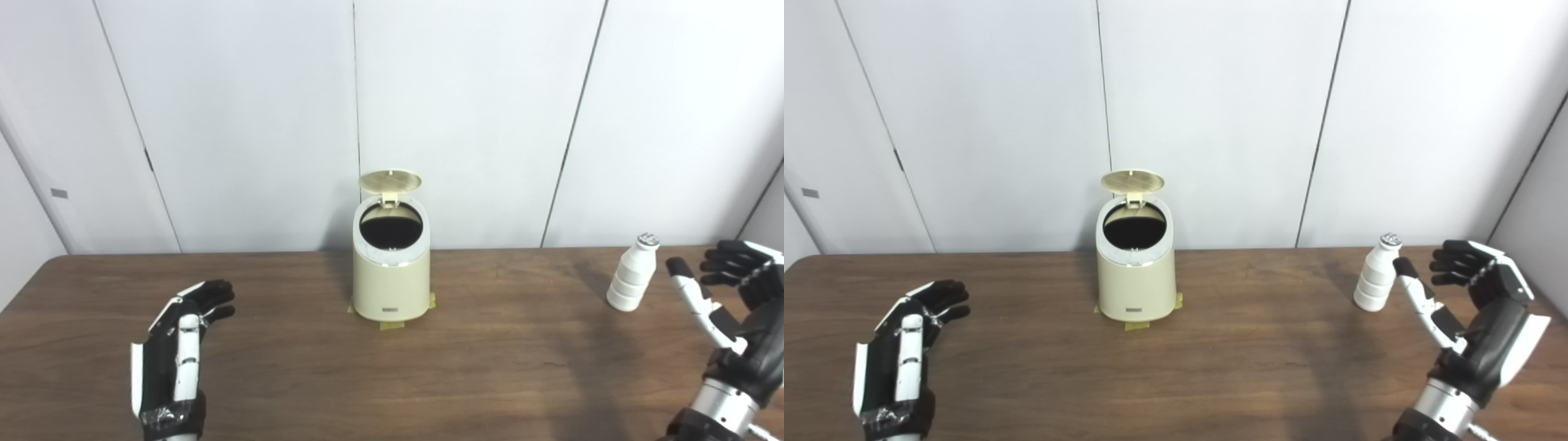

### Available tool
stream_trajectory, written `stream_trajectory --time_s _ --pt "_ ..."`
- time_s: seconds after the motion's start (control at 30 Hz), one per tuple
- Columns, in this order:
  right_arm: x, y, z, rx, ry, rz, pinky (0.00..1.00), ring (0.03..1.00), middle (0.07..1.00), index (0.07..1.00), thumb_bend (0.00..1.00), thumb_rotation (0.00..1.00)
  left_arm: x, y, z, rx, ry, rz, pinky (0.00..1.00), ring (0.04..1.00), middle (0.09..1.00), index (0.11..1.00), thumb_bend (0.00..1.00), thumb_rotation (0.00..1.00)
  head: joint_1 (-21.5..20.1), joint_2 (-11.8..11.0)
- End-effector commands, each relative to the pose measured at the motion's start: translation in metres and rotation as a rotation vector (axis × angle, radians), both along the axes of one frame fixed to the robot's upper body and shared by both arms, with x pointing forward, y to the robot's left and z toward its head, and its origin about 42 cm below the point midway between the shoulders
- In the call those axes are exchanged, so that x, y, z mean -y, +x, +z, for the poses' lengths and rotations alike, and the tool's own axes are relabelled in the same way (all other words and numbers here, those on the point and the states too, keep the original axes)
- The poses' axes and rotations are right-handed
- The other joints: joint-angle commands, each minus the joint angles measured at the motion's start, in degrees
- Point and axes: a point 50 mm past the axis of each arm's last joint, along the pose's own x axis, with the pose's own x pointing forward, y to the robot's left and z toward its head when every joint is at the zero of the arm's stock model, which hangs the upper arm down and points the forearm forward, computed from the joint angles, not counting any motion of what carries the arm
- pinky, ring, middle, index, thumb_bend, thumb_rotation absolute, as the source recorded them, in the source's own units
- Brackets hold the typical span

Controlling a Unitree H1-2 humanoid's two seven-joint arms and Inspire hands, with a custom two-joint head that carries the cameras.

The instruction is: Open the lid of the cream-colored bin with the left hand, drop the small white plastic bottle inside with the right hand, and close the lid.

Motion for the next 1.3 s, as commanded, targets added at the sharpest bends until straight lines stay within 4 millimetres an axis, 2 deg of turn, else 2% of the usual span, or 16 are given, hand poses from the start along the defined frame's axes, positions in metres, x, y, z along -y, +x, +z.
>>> stream_trajectory --time_s 0.0,0.03,0.1,0.2,0.43,0.53,0.77,0.9,1.1,1.27 --pt "0.002 0.005 0.017 0.024 -0.049 0.019 0.66 0.75 0.8 0.827 0.73 0.29 0.003 0.007 0.017 0.075 0.013 -0.01 0.65 0.701 0.69 0.661 0.28 0.77 -0.1 0.1" --pt "0.003 0.006 0.017 -0.001 -0.047 0.031 0.68 0.769 0.816 0.84 0.74 0.29 0.003 0.007 0.017 0.071 0.01 -0.015 0.65 0.703 0.691 0.661 0.28 0.77 -0.1 0.1" --pt "0.005 0.009 0.015 -0.077 -0.027 0.049 0.81 0.852 0.871 0.888 0.76 0.32 0.004 0.007 0.017 0.065 0.005 -0.024 0.66 0.707 0.691 0.662 0.29 0.78 -0.3 0.1" --pt "0.009 0.016 0.013 -0.183 -0.006 0.08 0.85 0.896 0.912 0.94 0.79 0.31 0.006 0.006 0.017 0.059 0.004 -0.031 0.66 0.697 0.683 0.656 0.28 0.79 -0.4 0.1" --pt "0.016 0.035 0.007 -0.3 0.032 0.158 0.78 0.854 0.869 0.878 0.8 0.22 0.007 0.007 0.018 0.06 0.008 -0.038 0.66 0.696 0.679 0.65 0.28 0.78 -0.9 0.1" --pt "0.02 0.043 0.002 -0.336 0.036 0.168 0.79 0.865 0.888 0.907 0.81 0.23 0.008 0.007 0.019 0.056 0.003 -0.035 0.66 0.698 0.679 0.65 0.28 0.77 -1.0 0.1" --pt "0.026 0.061 -0.006 -0.408 0.0 0.136 0.76 0.85 0.888 0.885 0.84 0.25 0.006 0.007 0.02 0.065 0.008 -0.03 0.66 0.693 0.674 0.645 0.29 0.75 -1.5 0.3" --pt "0.032 0.071 -0.013 -0.446 0.002 0.13 0.68 0.795 0.855 0.858 0.87 0.26 0.005 0.006 0.023 0.08 0.001 -0.03 0.67 0.697 0.679 0.647 0.28 0.74 -1.6 0.2" --pt "0.039 0.082 -0.025 -0.485 0.022 0.116 0.73 0.828 0.868 0.874 0.84 0.26 0.003 0.003 0.026 0.09 -0.005 -0.031 0.68 0.704 0.688 0.656 0.3 0.74 -2.1 0.5" --pt "0.043 0.088 -0.031 -0.506 0.033 0.1 0.71 0.81 0.866 0.893 0.83 0.28 0.0 0.002 0.026 0.098 -0.002 -0.018 0.68 0.699 0.684 0.653 0.31 0.73 -2.3 0.7"
